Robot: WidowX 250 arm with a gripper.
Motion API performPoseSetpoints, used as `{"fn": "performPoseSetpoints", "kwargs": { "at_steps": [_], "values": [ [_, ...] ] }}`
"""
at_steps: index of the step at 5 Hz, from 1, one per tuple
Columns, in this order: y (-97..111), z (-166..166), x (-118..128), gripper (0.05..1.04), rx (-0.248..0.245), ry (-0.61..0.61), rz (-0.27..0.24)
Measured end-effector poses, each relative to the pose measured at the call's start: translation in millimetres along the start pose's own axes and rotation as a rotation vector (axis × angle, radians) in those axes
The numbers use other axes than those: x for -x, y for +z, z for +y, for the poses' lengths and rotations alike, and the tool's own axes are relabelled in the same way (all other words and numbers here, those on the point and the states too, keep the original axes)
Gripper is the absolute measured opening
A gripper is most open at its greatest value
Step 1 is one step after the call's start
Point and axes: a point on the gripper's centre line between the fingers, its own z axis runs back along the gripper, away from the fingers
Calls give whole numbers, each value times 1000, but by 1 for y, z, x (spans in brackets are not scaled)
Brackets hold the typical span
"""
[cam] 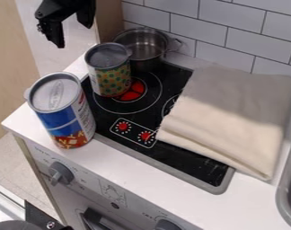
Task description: Move the metallic can to the left center of the burner
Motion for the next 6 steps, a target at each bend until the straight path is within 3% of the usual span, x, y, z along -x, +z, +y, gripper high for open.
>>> {"fn": "performPoseSetpoints", "kwargs": {
  "at_steps": [2,4,6],
  "values": [
    [-13,-4,-8,999,-2,98,-56],
    [-27,-2,-3,999,-19,84,-98],
    [-38,0,16,999,-56,114,-56]
  ]
}}
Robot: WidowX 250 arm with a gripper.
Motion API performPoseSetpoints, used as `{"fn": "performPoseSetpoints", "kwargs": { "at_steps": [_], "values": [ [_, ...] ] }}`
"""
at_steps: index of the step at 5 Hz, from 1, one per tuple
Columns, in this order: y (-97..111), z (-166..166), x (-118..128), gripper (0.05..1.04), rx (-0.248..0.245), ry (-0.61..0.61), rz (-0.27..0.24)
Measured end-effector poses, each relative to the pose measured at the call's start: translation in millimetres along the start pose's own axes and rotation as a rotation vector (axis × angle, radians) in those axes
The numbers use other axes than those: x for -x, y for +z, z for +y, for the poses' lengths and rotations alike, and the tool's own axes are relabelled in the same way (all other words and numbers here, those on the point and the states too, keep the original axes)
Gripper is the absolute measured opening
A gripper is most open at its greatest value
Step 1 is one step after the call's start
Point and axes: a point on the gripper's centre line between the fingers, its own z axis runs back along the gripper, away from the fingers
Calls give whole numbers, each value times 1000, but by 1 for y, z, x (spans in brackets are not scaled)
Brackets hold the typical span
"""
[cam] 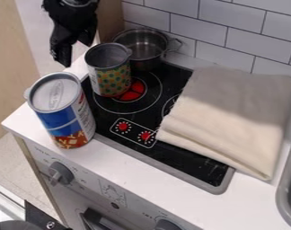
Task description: Move the metallic can to the left center of the burner
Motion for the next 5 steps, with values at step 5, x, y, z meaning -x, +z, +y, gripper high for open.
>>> {"fn": "performPoseSetpoints", "kwargs": {
  "at_steps": [5],
  "values": [
    [19,11,38,999,-22,210,17]
  ]
}}
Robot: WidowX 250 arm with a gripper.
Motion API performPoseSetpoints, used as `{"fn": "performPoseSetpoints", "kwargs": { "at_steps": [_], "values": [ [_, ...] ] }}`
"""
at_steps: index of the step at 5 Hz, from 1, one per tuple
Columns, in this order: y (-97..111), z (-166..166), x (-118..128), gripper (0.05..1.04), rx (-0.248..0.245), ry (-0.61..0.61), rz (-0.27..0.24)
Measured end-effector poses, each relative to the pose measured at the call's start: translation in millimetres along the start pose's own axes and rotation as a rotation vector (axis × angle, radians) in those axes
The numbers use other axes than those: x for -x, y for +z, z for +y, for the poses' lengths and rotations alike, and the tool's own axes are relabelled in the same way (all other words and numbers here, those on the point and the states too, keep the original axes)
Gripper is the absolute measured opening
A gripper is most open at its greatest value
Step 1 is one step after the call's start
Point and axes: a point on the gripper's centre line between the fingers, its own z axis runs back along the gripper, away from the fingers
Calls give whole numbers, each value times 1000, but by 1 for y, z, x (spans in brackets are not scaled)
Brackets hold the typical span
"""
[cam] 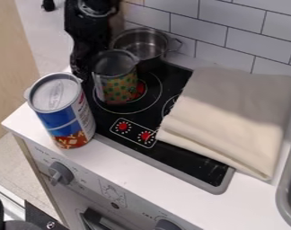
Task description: Move the metallic can to the left center of the burner
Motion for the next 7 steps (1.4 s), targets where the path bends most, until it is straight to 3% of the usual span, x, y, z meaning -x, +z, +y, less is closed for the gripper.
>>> {"fn": "performPoseSetpoints", "kwargs": {
  "at_steps": [4,7],
  "values": [
    [15,4,32,999,-18,102,3],
    [18,-14,47,999,-22,312,-53]
  ]
}}
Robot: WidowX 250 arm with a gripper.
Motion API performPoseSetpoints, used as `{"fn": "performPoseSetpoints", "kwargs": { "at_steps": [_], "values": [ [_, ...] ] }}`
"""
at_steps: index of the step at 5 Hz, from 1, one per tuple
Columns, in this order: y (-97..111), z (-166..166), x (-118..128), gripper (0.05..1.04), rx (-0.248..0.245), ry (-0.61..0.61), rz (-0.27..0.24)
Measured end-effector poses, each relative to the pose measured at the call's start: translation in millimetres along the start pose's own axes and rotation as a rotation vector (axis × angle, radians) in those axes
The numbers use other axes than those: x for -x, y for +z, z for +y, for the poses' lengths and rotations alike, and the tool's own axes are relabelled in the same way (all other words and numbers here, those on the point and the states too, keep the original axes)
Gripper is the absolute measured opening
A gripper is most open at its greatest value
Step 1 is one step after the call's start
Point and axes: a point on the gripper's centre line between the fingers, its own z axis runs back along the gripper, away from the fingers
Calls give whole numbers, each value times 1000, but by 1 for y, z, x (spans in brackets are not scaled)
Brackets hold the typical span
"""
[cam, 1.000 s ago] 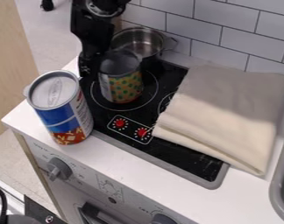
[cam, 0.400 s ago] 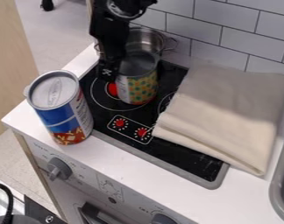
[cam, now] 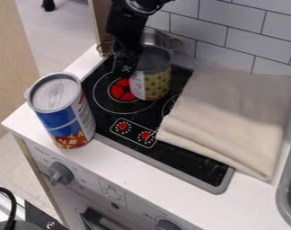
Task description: Move the metallic can to the left center of the burner
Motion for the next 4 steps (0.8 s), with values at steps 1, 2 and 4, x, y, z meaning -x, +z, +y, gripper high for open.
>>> {"fn": "performPoseSetpoints", "kwargs": {
  "at_steps": [1,2,4],
  "values": [
    [0,0,11,999,-2,34,-4],
    [5,-2,18,999,3,57,16],
    [3,-1,33,999,10,99,40]
  ]
}}
